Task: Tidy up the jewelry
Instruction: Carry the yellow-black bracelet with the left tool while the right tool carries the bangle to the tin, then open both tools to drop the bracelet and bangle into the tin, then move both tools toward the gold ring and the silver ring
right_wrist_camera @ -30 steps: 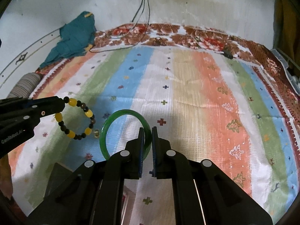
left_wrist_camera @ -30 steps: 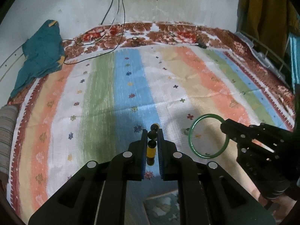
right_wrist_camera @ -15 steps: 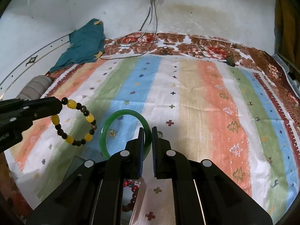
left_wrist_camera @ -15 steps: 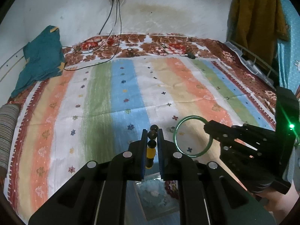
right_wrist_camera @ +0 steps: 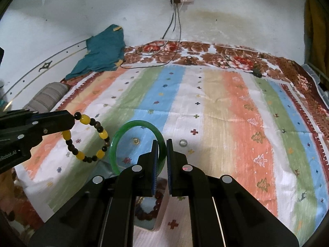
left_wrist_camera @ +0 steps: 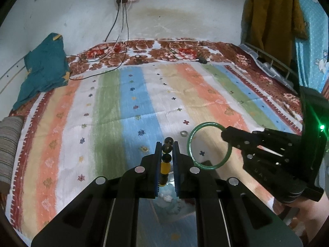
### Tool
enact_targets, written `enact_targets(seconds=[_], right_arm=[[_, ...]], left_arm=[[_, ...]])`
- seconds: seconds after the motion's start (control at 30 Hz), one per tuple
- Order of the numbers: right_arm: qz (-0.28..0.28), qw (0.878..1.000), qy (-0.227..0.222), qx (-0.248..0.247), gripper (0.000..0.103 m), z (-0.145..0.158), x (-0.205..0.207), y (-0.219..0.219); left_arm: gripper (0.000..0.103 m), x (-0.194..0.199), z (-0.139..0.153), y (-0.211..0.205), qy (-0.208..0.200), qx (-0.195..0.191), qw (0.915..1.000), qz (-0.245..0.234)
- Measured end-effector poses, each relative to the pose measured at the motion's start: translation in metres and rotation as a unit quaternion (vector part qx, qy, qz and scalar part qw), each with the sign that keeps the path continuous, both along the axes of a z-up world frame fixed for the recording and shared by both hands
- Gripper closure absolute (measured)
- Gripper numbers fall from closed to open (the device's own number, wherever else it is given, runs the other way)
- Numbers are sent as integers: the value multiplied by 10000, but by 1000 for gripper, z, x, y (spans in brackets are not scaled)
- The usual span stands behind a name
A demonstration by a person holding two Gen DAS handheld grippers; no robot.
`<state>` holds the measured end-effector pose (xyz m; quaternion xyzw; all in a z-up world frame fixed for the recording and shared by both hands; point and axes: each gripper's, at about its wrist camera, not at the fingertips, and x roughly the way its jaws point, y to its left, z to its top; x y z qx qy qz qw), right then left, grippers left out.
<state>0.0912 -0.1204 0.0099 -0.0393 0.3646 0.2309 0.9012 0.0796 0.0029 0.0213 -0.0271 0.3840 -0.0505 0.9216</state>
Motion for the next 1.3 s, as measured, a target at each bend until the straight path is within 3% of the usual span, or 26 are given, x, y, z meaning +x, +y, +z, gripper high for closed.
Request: enact_targets(seconds=[0.17, 0.43, 0.5, 0.53, 0.57, 0.87, 1.07, 1.17, 1.3], right_arm=[[114, 9999, -5, 45, 94, 3, -12, -1], [333, 9990, 304, -3, 93, -7, -21, 5], [302, 9986, 435, -19, 77, -10, -18, 6], [231, 9988, 426, -30, 60, -11, -17, 4], [193, 9989, 422, -31, 58, -12, -16, 2], [83, 9980, 614, -108, 58, -22, 10, -4], [0, 9958, 909, -130, 58, -36, 32, -9], [-13, 9952, 968, -170, 57, -42, 40, -7], [-54, 9948, 996, -195, 50, -46, 47, -3]], left_arm=[[93, -14, 5, 2, -21, -216, 9998, -39], [92, -21, -2, -11, 72, 98, 9999, 0], [89, -18, -3, -6, 107, 138, 9997, 149], [86, -16, -4, -2, 134, 117, 9996, 237], [85, -15, -5, 1, 158, 105, 9994, 291], [69, 13, -25, 18, 574, 124, 9969, 521], [67, 27, -39, 15, 741, 483, 9948, 496], [60, 35, -43, 19, 828, 372, 9944, 535], [58, 43, -50, 23, 971, 271, 9932, 581]])
